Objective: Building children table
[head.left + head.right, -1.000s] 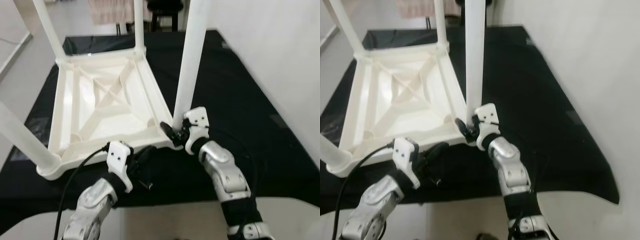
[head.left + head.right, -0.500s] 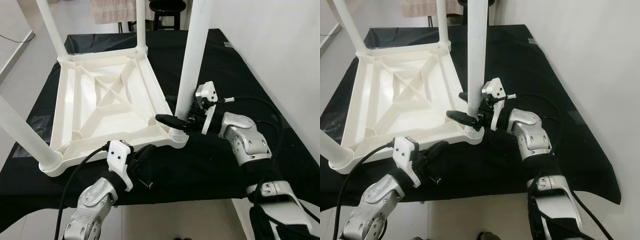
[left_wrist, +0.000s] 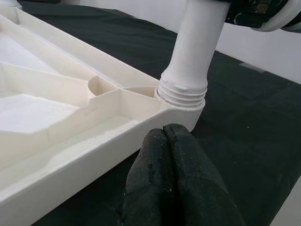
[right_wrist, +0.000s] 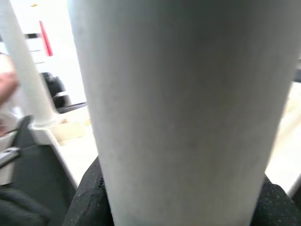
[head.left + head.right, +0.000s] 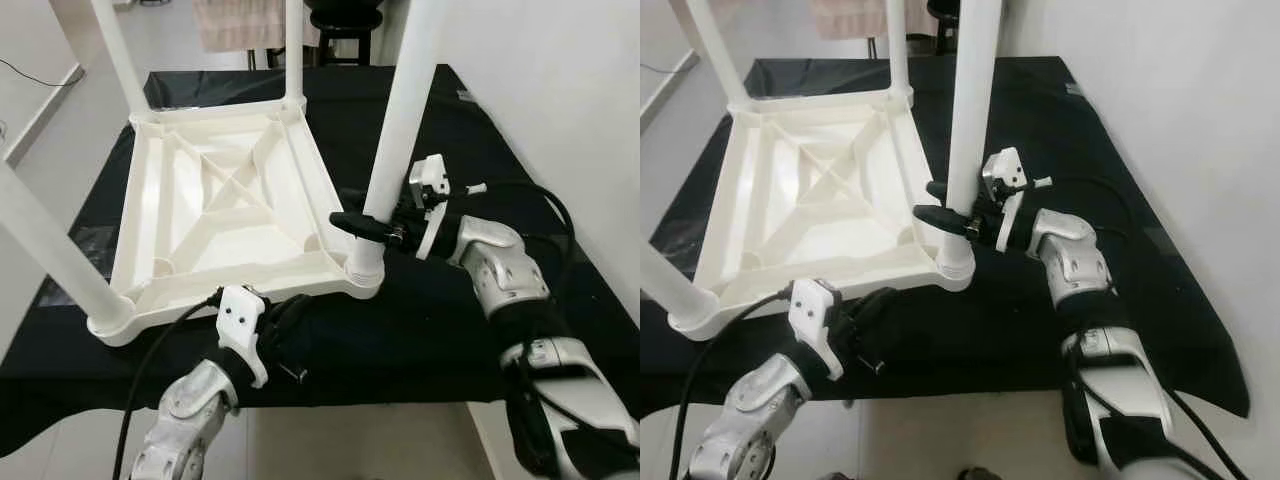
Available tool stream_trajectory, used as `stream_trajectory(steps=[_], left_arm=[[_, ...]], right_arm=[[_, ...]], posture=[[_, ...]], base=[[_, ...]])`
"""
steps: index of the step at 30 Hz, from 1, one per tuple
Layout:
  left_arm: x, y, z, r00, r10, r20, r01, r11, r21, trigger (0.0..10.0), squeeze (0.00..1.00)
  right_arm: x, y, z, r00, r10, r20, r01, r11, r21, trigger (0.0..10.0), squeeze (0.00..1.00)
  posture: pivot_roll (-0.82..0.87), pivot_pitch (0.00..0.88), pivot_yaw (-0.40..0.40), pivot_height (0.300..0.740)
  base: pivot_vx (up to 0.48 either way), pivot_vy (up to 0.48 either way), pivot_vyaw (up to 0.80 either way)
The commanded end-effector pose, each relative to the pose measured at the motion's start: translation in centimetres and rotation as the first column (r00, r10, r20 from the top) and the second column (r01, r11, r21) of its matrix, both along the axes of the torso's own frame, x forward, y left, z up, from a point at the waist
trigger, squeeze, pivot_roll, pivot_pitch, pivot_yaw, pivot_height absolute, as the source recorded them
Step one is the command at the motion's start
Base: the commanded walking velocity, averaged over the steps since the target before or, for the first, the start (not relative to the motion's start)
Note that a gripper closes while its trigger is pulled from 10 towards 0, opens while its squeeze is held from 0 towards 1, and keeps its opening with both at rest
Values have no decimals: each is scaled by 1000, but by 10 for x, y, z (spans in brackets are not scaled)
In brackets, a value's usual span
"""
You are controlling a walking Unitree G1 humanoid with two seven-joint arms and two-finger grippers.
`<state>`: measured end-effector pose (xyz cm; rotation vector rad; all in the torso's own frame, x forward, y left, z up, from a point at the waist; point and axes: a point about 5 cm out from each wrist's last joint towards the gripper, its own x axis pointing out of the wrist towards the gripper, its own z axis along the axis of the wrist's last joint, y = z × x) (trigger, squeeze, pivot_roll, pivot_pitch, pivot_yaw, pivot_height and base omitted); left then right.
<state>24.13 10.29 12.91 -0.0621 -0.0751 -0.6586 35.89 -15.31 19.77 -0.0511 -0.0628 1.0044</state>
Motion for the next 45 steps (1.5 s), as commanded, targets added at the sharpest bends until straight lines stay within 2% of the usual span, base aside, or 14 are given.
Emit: stream_trajectory(steps=[1,2,4,12,13,16,17,22,23,25,38,39,41,45], left_arm=[[-4,2,3,1000,0,25,0,999,35,10000,0],[-4,3,3,1000,0,26,-1,999,39,10000,0],[-4,4,3,1000,-3,25,2,999,41,10000,0],[-1,2,2,999,-45,12,44,998,47,10000,0],[-1,3,1,999,-34,13,33,998,49,10000,0],[-1,5,2,1000,-13,15,12,999,49,10000,0],[0,5,2,1000,-21,10,21,999,43,10000,0],[0,4,1,999,-37,4,36,999,39,10000,0],[0,3,1,999,-39,3,39,999,38,10000,0],[1,3,1,999,-42,3,42,998,37,10000,0],[-4,8,7,998,-60,4,60,996,71,10000,0],[-4,9,9,998,-66,6,66,995,72,10000,0],[-4,11,14,998,-62,15,61,996,70,10000,0],[-2,14,17,998,-59,25,57,995,85,10000,0]], right_arm=[[-18,9,-57,879,-440,-182,433,898,-79,0,0],[-30,8,-66,737,-636,-229,635,768,-91,0,0],[-58,31,-81,713,-636,-295,621,768,-155,0,0],[-29,45,-69,799,-573,-180,553,819,-151,0,0],[-28,49,-72,800,-567,-196,546,824,-153,9922,0],[-34,58,-68,811,-543,-216,528,839,-130,10000,63],[-36,60,-55,840,-500,-212,497,865,-72,10000,1000],[-36,61,-38,894,-406,-190,414,910,0,10000,1000],[-35,60,-31,937,-316,-147,323,946,25,10000,306],[-33,59,-26,962,-249,-114,255,966,36,10000,0],[-9,33,-4,989,146,-19,-147,985,-90,10000,0],[-4,32,0,991,135,-9,-136,987,-88,9333,0],[0,31,8,989,145,5,-145,988,-53,0,0],[1,30,10,982,189,11,-188,981,-46,0,0]], posture=[[36,149,-35,740],[36,149,-35,740],[17,147,-17,740],[51,135,-12,740],[50,134,-7,740],[48,135,-8,740],[42,134,-7,740],[38,130,-2,740],[39,129,-2,740],[39,129,-3,740],[65,114,-3,740],[65,115,-1,740],[68,116,1,740],[78,121,-9,740]], base=[[0,0,0],[0,0,0],[0,0,0],[0,0,0],[0,0,0],[0,0,0],[0,0,0],[0,0,0],[0,0,0],[0,0,0],[0,0,0],[0,0,0],[0,0,0],[0,0,0]])
